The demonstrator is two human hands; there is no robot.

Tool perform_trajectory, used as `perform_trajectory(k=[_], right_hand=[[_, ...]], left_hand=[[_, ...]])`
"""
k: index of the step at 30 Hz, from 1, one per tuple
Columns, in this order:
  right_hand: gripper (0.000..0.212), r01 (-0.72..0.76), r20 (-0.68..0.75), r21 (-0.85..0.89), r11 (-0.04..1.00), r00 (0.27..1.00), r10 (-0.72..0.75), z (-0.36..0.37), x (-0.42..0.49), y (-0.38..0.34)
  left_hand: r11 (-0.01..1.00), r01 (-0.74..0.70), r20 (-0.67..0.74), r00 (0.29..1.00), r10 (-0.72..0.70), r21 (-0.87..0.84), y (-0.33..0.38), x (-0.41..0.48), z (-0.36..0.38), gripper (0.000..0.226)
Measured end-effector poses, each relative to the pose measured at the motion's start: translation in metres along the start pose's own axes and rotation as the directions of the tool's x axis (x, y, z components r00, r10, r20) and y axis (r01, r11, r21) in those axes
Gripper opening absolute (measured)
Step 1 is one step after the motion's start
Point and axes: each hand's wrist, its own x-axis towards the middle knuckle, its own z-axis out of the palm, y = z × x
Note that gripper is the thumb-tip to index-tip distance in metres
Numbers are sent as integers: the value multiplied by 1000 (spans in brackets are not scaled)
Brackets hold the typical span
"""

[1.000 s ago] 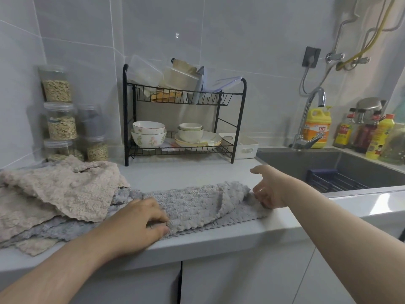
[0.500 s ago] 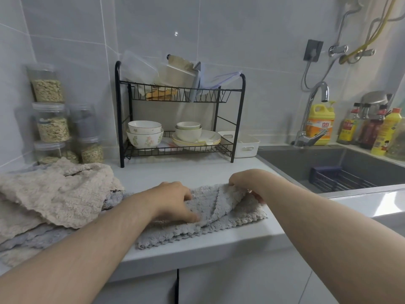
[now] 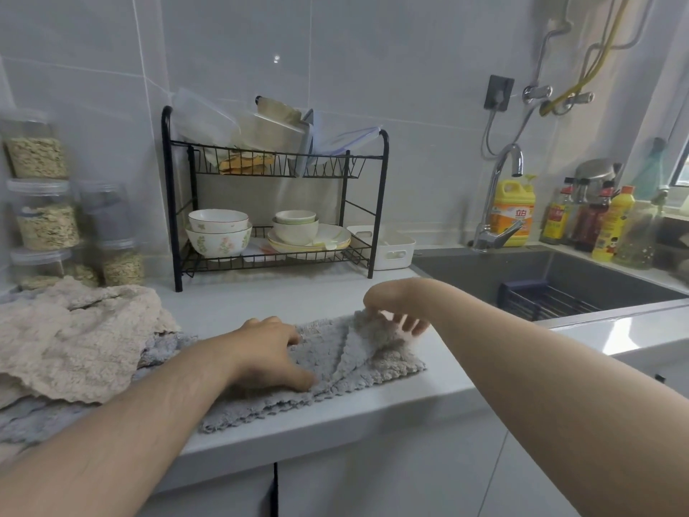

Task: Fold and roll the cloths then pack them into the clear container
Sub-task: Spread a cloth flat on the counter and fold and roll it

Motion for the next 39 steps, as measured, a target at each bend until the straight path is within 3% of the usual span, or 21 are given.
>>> perform_trajectory(k=[2, 4, 6, 10, 15, 18, 20, 22, 24, 26, 28, 30, 32, 34, 39], right_hand=[[46, 261, -67, -184, 948, 959, -277, 7, -6, -8], [58, 456, -108, -269, 848, 861, -497, 15, -19, -14], [61, 593, -37, -355, 723, 763, -645, 24, -34, -21], [35, 597, 118, -591, 542, 729, -674, 35, -42, -19], [45, 464, 141, -801, 378, 760, -634, 22, -51, 21], [35, 402, 134, -824, 399, 823, -552, 14, -62, 46], [30, 355, 75, -736, 576, 889, -451, 10, -64, 55], [28, 282, -57, -541, 792, 928, -369, 7, -54, 53], [28, 159, -141, -106, 982, 975, -173, 7, -38, 44], [32, -33, -70, 343, 939, 996, 61, 7, -23, 33], [42, -155, -8, 532, 833, 982, 188, 4, -10, 27], [35, -229, 73, 564, 794, 971, 228, 7, 2, 24], [15, -253, 127, 505, 825, 967, 219, 11, 7, 21], [12, -225, 162, 491, 842, 973, 165, 14, 8, 22], [17, -88, -51, 619, 780, 987, 152, 0, 0, 33]], left_hand=[[1000, 18, 0, 1000, -18, 13, 3, -1, 0, 85], [999, 30, -5, 1000, -30, 14, 4, -2, 1, 85], [999, 37, -11, 999, -37, -7, 3, -4, 3, 89], [999, 25, -23, 999, -26, -35, 1, -7, 4, 85], [999, 10, -24, 1000, -11, -33, 0, -6, 6, 86], [1000, -2, -28, 1000, 1, -18, 0, -5, 6, 87], [1000, -5, -32, 999, 5, -11, 0, -5, 7, 86], [1000, -3, -34, 999, 3, -12, 0, -5, 7, 86], [1000, 1, -36, 999, -1, -11, -1, -5, 8, 87], [1000, 5, -42, 999, -5, -16, -2, -6, 10, 92], [999, 11, -56, 998, -13, -39, -4, -7, 12, 99], [998, 21, -68, 997, -25, -61, -4, -7, 12, 104], [999, 27, -61, 998, -29, -36, -2, -6, 11, 104], [999, 33, -49, 998, -32, 21, 1, -4, 10, 104], [998, 25, -27, 999, -24, 55, 14, 9, 7, 106]])
